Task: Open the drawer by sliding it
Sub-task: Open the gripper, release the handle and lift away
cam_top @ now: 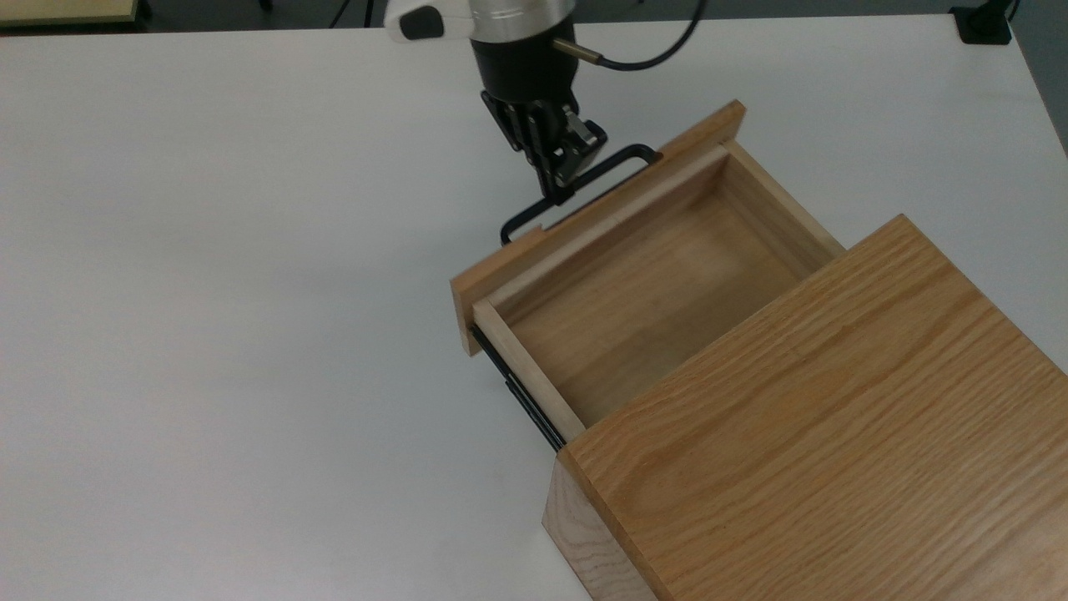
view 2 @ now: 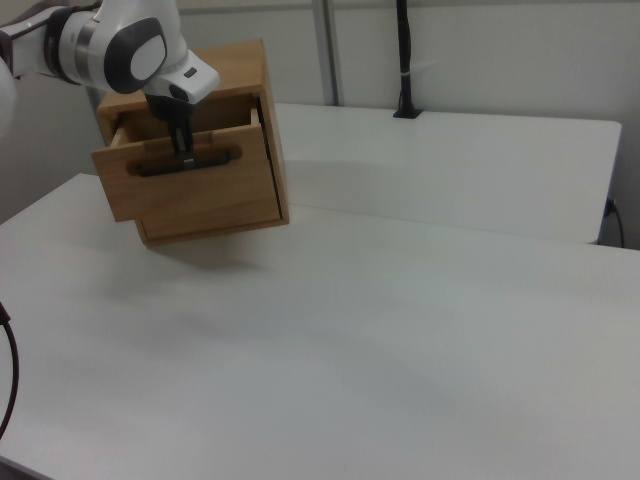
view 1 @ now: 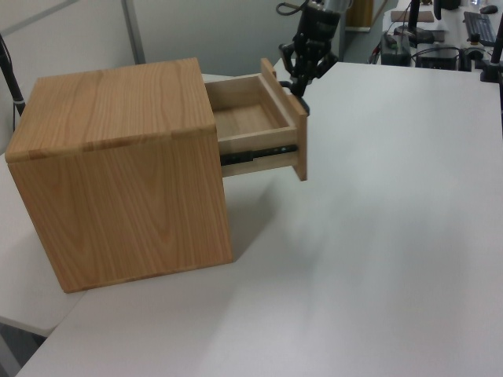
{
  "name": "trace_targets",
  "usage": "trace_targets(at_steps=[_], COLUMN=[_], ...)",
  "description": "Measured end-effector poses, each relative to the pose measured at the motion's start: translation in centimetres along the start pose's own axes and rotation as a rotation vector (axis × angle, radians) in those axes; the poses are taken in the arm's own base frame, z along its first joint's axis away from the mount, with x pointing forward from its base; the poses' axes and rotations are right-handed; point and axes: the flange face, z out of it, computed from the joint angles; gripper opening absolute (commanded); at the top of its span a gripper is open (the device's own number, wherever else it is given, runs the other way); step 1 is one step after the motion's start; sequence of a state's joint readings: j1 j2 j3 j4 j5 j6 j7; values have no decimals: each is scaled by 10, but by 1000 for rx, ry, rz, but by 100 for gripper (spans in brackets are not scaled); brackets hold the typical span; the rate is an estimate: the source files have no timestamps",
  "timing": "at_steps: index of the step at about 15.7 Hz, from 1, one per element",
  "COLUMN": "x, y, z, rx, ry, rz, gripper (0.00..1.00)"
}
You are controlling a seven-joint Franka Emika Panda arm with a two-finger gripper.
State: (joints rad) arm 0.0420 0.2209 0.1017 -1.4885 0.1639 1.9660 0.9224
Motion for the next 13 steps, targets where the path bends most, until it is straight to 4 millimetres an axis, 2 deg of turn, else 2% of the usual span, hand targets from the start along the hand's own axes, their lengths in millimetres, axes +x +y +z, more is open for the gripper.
trace_targets(at_steps=[4, 5, 6, 7, 8, 13], x=[16, 18, 18, 17, 16, 16], y=[29, 36, 41, 44, 45, 46], z=[-15, -17, -16, -15, -14, -15], rx=[-41, -52, -67, -84, -95, -100], ry=[23, 27, 26, 22, 19, 23], rz=[22, 24, 26, 25, 23, 21], gripper=[2, 6, 22, 69, 100, 100])
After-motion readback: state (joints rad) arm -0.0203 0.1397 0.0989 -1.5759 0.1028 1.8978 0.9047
